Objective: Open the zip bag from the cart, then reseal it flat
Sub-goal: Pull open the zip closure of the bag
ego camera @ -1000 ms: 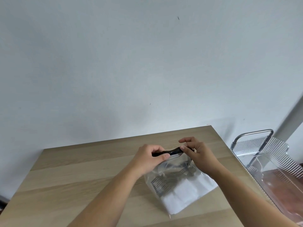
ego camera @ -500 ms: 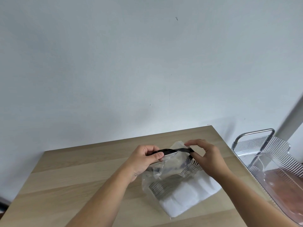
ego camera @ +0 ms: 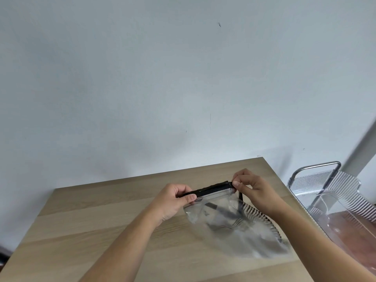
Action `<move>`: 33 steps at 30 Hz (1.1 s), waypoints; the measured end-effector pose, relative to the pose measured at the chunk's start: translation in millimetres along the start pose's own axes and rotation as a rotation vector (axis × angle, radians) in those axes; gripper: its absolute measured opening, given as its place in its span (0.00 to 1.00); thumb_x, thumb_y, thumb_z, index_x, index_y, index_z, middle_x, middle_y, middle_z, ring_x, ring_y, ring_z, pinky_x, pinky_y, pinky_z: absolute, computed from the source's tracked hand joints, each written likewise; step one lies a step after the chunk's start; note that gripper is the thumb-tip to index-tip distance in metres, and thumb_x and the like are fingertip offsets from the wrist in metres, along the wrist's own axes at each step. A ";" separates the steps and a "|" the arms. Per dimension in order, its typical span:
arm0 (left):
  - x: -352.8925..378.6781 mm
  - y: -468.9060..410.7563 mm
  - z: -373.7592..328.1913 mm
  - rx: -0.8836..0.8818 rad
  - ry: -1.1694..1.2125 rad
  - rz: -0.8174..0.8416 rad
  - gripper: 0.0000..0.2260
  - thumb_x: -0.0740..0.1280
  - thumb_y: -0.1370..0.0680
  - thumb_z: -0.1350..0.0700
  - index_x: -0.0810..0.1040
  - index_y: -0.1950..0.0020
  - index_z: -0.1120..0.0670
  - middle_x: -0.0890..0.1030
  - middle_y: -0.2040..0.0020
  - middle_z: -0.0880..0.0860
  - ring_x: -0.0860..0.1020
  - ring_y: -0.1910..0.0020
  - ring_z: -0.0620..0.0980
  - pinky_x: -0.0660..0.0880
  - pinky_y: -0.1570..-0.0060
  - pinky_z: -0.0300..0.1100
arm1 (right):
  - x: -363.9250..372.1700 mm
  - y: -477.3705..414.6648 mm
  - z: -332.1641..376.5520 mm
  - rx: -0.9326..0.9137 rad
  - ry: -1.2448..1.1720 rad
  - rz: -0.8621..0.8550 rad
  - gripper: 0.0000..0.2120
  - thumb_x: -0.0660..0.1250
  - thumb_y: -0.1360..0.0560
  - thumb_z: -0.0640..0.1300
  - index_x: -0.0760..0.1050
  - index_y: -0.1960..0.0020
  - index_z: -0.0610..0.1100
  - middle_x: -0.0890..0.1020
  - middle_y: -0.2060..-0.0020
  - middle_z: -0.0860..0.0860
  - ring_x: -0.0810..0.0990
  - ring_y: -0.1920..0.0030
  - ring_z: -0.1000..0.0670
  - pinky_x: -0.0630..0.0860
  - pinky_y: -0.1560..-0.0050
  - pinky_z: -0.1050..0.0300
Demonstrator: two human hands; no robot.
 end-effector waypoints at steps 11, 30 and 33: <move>33.9 -7.0 -26.3 0.052 -0.120 -0.042 0.06 0.71 0.29 0.47 0.79 0.64 0.47 0.80 0.68 0.44 0.74 0.70 0.40 0.69 0.68 0.36 | 12.4 1.4 8.8 -0.010 -0.003 -0.002 0.13 0.65 0.24 0.45 0.76 0.67 0.51 0.78 0.56 0.53 0.77 0.54 0.54 0.69 0.45 0.55; 19.2 0.8 -40.1 0.093 0.112 0.176 0.06 0.71 0.27 0.60 0.78 0.64 0.54 0.77 0.68 0.49 0.72 0.65 0.45 0.67 0.65 0.35 | -19.6 8.2 24.8 -0.069 0.051 -0.006 0.10 0.69 0.27 0.38 0.80 0.64 0.50 0.84 0.69 0.53 0.80 0.65 0.59 0.72 0.58 0.71; 13.3 -2.3 -32.8 0.100 -0.014 0.157 0.10 0.72 0.28 0.57 0.77 0.69 0.50 0.71 0.73 0.43 0.67 0.69 0.43 0.62 0.70 0.35 | -23.7 8.6 30.4 -0.050 0.031 0.019 0.13 0.68 0.26 0.39 0.79 0.67 0.51 0.81 0.71 0.52 0.78 0.65 0.57 0.72 0.57 0.70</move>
Point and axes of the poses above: each hand's wrist, its own y-axis away from the middle knuckle, its own x-axis out of the palm, z = x × y, the point moved 6 cm from there along -y, towards the middle knuckle
